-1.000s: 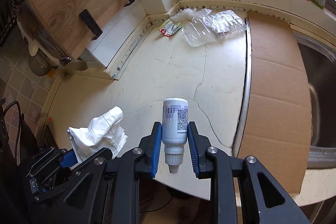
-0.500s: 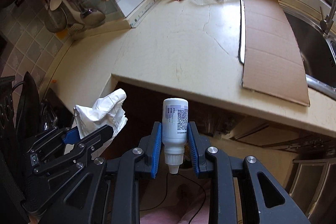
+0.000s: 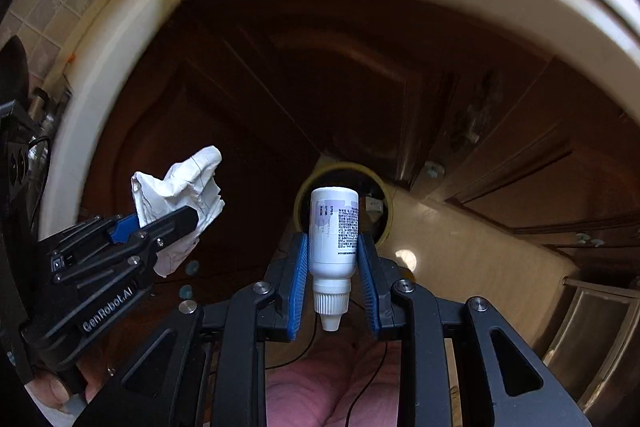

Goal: Collect trash
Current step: 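Carry the tissue and white bottle down over the black bin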

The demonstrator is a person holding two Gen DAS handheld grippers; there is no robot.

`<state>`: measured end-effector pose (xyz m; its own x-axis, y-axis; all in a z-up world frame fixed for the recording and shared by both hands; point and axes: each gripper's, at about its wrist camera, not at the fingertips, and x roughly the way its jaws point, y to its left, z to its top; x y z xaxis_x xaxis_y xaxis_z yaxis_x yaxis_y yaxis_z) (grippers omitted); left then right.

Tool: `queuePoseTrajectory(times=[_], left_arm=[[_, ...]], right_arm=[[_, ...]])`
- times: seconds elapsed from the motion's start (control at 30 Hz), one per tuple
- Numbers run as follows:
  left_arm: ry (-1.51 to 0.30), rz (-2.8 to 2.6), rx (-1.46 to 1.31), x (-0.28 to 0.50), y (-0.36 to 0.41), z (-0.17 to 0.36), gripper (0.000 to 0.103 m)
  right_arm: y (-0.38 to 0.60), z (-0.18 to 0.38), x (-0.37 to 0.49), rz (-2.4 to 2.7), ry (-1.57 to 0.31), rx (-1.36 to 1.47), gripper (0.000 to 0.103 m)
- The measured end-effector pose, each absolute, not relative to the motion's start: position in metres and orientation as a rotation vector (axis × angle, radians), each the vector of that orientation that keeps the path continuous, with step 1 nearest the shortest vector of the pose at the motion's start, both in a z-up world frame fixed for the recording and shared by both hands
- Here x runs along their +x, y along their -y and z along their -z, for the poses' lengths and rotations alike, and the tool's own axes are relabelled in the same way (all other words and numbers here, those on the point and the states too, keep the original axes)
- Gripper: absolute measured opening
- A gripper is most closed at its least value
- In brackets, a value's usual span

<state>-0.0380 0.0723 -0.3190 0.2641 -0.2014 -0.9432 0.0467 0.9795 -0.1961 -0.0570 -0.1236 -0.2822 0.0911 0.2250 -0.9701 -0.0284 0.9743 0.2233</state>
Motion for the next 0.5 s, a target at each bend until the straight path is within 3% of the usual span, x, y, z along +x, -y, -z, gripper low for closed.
queuePoseTrajectory(times=[0.27,0.5], left_arm=[[-1.344,0.143,-0.121,-0.043,-0.067,0.421,0.022],[-1.390,0.142,-0.136,-0.038,-0.069,0.481,0.022]], right_arm=[[0.122,0.402,-0.079,-0.200,-1.577,0.188,0.024],[0.116,0.462,-0.061,-0.213,-1.605,0.192,0.024]])
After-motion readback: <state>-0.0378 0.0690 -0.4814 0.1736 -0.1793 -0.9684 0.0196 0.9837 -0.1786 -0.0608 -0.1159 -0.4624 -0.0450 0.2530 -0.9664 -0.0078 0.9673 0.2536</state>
